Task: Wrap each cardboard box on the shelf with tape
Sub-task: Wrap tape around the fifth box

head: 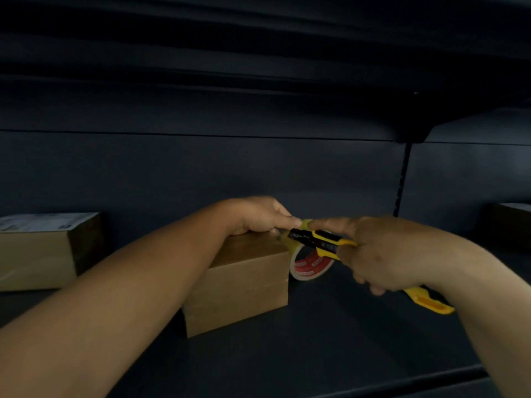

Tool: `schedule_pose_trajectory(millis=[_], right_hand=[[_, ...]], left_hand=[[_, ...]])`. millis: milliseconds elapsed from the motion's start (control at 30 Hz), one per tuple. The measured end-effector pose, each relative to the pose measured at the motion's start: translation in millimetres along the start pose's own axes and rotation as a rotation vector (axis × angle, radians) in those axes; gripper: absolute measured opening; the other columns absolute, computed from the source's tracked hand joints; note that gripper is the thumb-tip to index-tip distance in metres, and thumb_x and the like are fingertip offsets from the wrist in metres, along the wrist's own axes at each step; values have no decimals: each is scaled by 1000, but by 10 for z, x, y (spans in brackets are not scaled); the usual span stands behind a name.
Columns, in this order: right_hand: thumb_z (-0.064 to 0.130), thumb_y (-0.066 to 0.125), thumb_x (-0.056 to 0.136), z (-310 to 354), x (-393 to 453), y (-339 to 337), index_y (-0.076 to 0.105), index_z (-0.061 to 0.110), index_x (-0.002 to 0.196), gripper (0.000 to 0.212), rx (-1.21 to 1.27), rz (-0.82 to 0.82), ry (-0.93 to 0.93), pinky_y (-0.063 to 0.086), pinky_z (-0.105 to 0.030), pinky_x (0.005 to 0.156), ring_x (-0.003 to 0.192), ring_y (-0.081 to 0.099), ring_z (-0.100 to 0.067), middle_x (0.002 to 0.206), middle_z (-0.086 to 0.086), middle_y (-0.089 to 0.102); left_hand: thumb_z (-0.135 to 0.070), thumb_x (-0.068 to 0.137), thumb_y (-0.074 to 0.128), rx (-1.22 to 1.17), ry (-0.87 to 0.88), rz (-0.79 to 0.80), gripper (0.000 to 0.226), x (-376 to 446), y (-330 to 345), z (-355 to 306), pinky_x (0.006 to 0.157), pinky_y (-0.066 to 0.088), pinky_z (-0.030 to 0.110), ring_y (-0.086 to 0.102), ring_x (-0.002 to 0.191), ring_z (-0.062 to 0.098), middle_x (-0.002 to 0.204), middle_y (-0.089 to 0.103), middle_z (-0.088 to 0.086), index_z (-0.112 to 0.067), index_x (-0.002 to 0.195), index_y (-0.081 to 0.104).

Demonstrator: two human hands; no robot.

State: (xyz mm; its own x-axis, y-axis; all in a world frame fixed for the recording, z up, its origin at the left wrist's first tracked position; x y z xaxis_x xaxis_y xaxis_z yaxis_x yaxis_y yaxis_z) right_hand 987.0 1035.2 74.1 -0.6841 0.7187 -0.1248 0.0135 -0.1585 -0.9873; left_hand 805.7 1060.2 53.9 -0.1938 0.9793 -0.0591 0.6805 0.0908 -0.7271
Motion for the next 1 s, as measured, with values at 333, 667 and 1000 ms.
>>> schedule_pose_trajectory(millis=[333,667,1000], right_hand=[[7,56,91,53,65,25,6,58,141,86,-45,16,-3,39,-18,55,75,46,-12,68,12,33],[6,54,92,34,205,170,15,52,144,79,-94,116,-31,46,-22,54,69,52,-13,76,8,42],[20,38,99,-556,122,-124,32,50,138,49,440,-185,82,49,-24,56,68,61,-15,89,-2,64]], left_hand=[[-38,92,58,21,28,4,25,6,1,8,73,41,29,48,62,9,57,52,-8,-17,92,72],[-39,92,57,45,35,-39,28,16,12,-11,63,43,18,53,61,-2,62,61,-18,-23,111,69],[-41,90,59,22,12,-37,30,42,15,23,80,50,31,59,74,10,83,67,-1,-21,111,69]])
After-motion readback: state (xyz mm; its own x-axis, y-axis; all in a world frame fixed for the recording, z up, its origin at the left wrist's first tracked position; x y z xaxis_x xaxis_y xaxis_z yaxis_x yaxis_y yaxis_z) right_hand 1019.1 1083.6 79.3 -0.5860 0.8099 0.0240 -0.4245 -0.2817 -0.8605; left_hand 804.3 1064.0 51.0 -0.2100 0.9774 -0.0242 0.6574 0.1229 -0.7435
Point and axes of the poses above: each hand's wrist, its own x-axis towards the middle knuckle, its own y-axis out of the palm, z = x × y, the point moved 6 cm from there along x, towards the middle knuckle
